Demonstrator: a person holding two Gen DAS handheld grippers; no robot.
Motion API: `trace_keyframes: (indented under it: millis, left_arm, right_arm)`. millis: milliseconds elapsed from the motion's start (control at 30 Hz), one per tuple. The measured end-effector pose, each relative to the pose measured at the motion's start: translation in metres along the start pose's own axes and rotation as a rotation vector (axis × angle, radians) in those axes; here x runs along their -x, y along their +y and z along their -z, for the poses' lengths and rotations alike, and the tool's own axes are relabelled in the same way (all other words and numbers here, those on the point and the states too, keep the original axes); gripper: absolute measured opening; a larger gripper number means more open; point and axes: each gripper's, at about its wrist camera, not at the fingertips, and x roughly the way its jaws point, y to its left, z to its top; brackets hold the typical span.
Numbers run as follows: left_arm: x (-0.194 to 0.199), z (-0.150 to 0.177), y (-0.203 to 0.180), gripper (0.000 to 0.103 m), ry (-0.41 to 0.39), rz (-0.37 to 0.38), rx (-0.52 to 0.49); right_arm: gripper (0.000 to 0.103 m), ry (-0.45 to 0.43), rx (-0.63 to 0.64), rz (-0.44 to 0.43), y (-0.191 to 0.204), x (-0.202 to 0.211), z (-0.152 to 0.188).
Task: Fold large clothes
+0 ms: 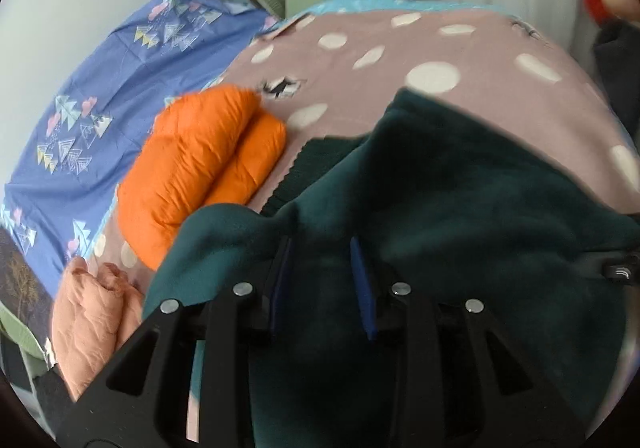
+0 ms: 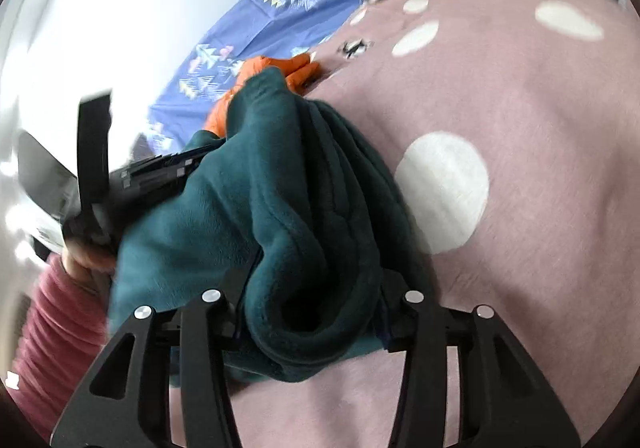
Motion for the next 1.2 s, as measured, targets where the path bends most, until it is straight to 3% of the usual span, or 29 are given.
trace_keyframes:
  millis: [33,133,367,433,500,567,733,833,900,1000,1067,1200]
  left_arm:
    - [-0.011,-0.004,0.010,0.029,0.011,0.062,0.066]
    - [-0.029,-0.007,0.021,0.030,0.043,0.136,0.100]
    - [-0.020,-0.002,0.020,0.031,0.006,0.123,0.104]
    - [-0.020,-0.002,0.018,0.031,0.002,0.109,0.103]
    - [-0.018,-0.003,0.018,0.031,-0.003,0.104,0.100]
    - [-0.019,-0.004,0.019,0.031,-0.003,0.112,0.104]
    - [-0.018,-0.004,0.020,0.031,-0.004,0.108,0.102]
    - [-0.018,-0.004,0.020,0.031,-0.007,0.107,0.105]
    - [-0.018,-0.003,0.020,0.031,-0.010,0.104,0.106]
    - [-0.018,-0.003,0.020,0.031,-0.011,0.104,0.106]
    - [-0.018,-0.004,0.019,0.031,-0.011,0.101,0.110]
    - [-0.021,-0.012,0.011,0.030,0.005,0.079,0.082]
  right_arm:
    - [0.047,-0.006,0.004,-0.004,-0.001,-0.002,0.000]
    - [0.049,0.009,-0.015,-0.032,-0.006,-0.007,-0.003]
    - [0.063,0.037,0.049,0.026,0.003,0.026,-0.017]
    - [0.062,-0.043,0.107,0.078,0.015,0.056,-0.027]
    - [0.055,-0.149,0.190,0.113,0.036,0.081,-0.038]
    - [0.045,-0.189,0.273,0.098,0.057,0.086,-0.048]
    - [0.024,-0.112,0.375,0.056,0.099,0.032,-0.083]
    - [0.015,-0.008,0.316,0.056,0.102,-0.018,-0.106]
    - [0.014,0.034,0.287,0.070,0.098,-0.046,-0.116]
    - [0.006,0.069,0.265,0.212,0.078,-0.090,-0.118]
    - [0.006,0.072,0.186,0.173,0.052,-0.103,-0.116]
    - [0.006,0.051,0.224,0.186,0.056,-0.102,-0.114]
